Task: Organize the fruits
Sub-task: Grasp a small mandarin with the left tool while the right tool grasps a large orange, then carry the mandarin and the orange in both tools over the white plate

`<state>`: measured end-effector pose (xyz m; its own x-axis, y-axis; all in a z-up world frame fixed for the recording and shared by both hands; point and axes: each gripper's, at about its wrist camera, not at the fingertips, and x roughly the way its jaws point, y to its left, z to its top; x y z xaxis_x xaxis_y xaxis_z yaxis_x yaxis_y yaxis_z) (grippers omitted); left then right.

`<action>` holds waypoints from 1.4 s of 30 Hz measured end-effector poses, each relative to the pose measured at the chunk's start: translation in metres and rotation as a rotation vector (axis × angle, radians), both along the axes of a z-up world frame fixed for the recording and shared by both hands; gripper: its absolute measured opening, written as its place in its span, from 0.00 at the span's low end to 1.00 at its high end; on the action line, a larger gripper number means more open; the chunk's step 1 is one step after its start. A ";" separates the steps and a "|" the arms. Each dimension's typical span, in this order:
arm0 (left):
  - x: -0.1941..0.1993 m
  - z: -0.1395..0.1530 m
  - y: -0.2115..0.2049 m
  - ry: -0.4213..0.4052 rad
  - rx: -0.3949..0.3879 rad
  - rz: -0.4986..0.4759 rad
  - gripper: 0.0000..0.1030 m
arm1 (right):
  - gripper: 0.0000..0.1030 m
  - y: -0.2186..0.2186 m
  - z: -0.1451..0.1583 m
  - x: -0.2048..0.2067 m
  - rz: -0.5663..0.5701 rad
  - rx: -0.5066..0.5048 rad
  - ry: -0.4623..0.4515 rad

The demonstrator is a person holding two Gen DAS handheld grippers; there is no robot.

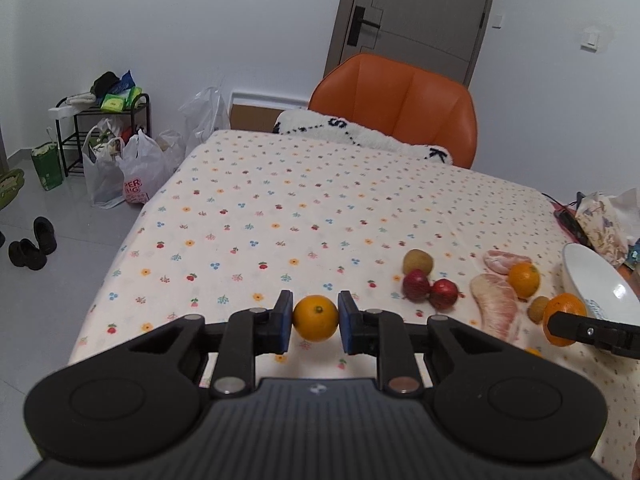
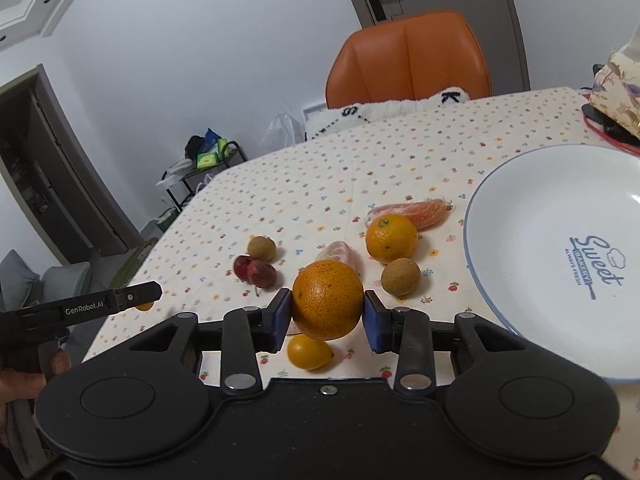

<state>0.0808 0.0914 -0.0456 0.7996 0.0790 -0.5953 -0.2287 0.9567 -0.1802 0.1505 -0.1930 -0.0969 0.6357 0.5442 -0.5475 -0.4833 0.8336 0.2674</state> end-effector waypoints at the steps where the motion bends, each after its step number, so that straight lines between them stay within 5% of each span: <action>1: -0.002 0.003 -0.002 -0.006 0.001 -0.002 0.21 | 0.35 -0.001 0.002 -0.002 -0.001 0.003 -0.003; 21: -0.040 0.032 -0.048 -0.087 0.033 -0.078 0.21 | 0.35 -0.046 0.026 -0.046 -0.052 0.060 -0.075; 42: -0.025 0.039 -0.105 -0.121 0.007 -0.238 0.21 | 0.35 -0.098 0.034 -0.065 -0.206 0.037 -0.126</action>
<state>0.0559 -0.0137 -0.0062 0.8616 -0.1157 -0.4943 0.0253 0.9822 -0.1859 0.0853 -0.2909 -0.0627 0.7973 0.4145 -0.4387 -0.3359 0.9086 0.2481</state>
